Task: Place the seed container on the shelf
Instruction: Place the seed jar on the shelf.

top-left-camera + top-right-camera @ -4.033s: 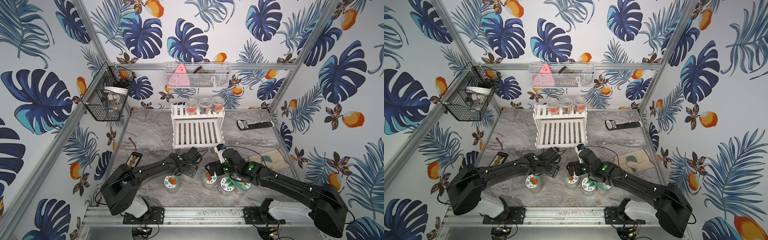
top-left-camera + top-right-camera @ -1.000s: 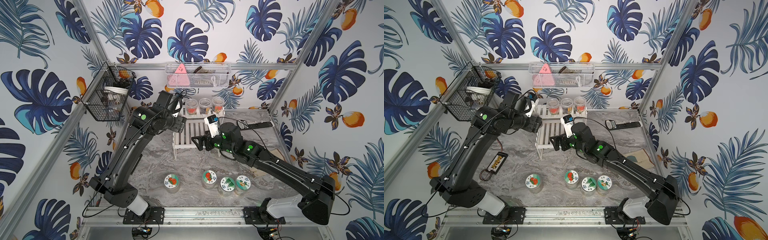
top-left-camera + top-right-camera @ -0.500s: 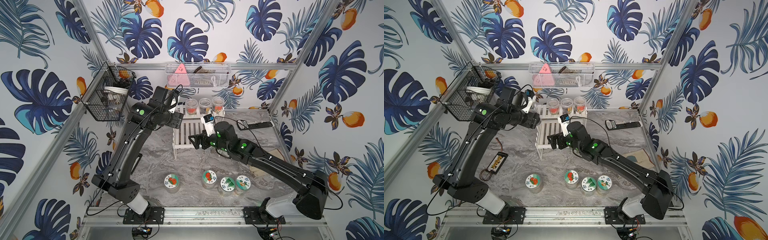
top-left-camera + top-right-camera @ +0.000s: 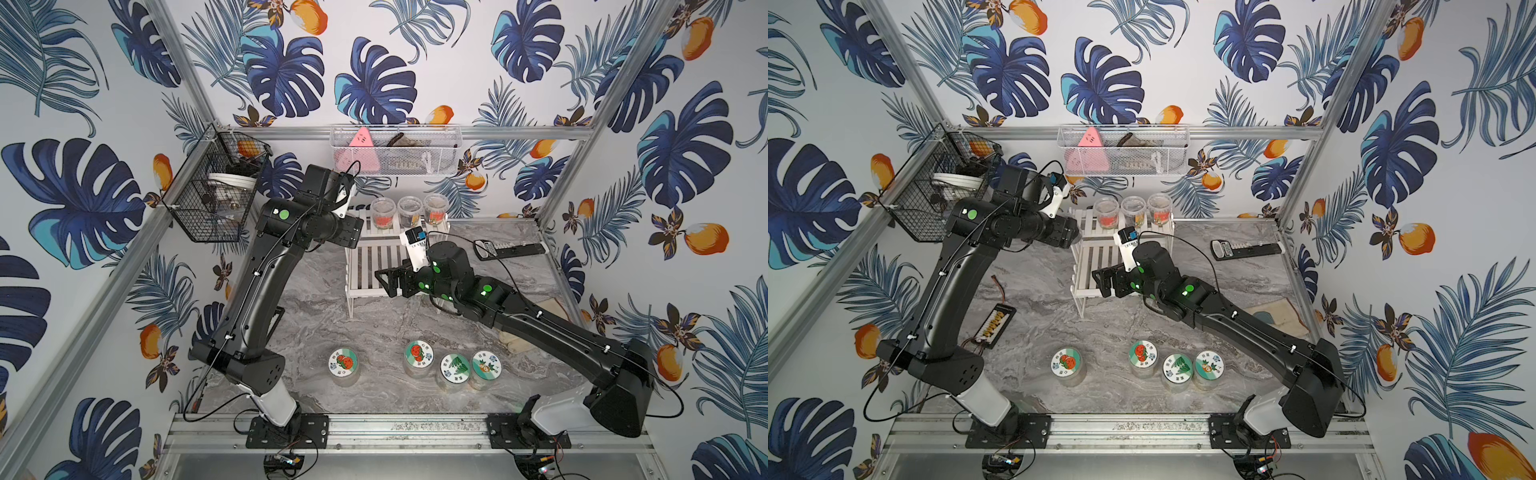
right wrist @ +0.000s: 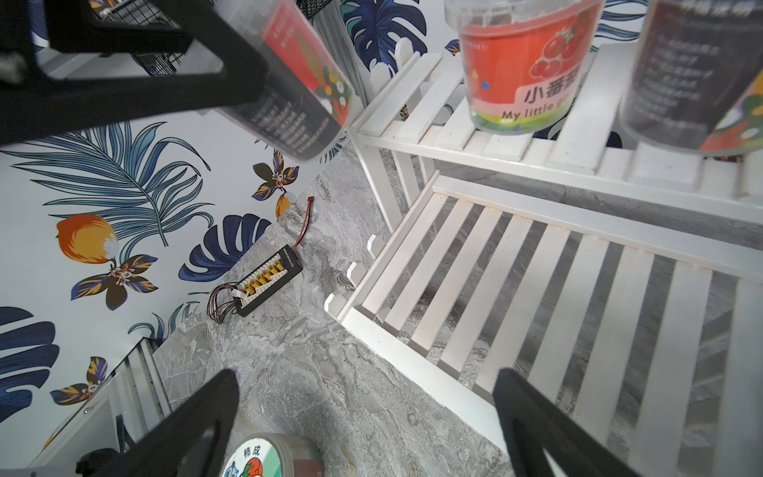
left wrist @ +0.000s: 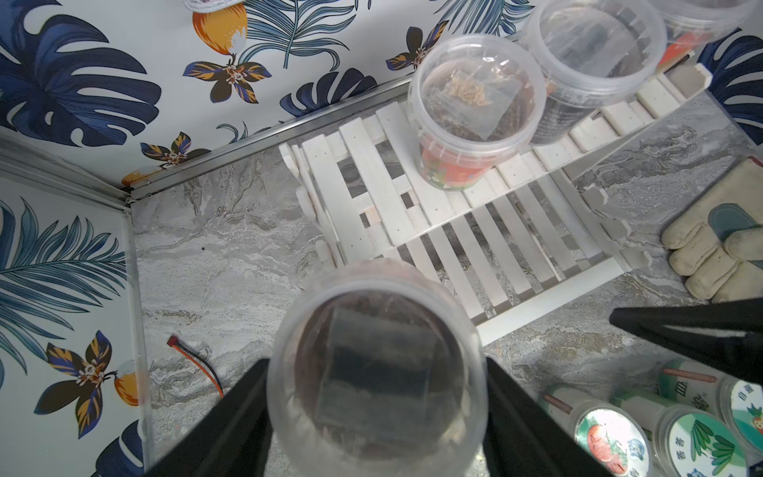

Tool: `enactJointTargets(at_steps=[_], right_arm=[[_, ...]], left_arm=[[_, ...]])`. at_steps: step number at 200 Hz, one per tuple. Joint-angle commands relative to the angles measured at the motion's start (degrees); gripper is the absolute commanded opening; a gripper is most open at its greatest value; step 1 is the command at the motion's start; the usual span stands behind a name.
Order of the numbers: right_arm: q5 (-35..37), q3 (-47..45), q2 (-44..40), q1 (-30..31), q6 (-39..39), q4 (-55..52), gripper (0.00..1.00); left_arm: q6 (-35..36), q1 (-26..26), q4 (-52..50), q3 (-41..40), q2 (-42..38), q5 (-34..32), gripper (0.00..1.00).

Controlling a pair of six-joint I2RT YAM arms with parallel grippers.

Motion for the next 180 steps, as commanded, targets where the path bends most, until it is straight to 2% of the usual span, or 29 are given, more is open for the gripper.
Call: enactJointTargets(at_steps=[1,41,180], right_arm=[[0.22,0.91,0.60,0.12,1.25,1.94,1.00],[-1.61,-0.61,0.25,0.12,3.95,5.34,1.00],[2.65,-1.67,1.10,0.12,4.72,5.51,1.00]], left_arm=[[1.11,0.68,1.68,1.59,0.84,1.36,0.77],[1.02,1.57,2.09,2.68,2.08,1.45,0.77],[0.58,1.85,3.44,9.09,9.53,1.69,0.74]])
